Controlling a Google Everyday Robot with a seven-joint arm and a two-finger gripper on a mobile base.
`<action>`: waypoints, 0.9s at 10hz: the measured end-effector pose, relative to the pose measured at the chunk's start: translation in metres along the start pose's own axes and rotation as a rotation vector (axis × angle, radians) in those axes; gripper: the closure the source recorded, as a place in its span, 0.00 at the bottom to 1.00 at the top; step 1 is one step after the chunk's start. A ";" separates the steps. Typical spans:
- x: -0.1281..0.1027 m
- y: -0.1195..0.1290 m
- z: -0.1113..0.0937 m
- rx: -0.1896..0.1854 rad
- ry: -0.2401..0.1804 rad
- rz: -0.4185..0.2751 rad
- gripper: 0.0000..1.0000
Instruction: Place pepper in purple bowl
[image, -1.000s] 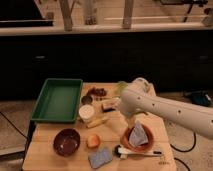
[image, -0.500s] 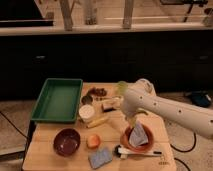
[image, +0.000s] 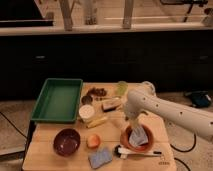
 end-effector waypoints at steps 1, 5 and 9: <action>0.003 0.001 0.004 0.002 -0.005 0.005 0.20; 0.016 0.000 -0.017 0.005 0.011 0.045 0.20; 0.031 -0.007 -0.030 0.000 0.019 0.073 0.20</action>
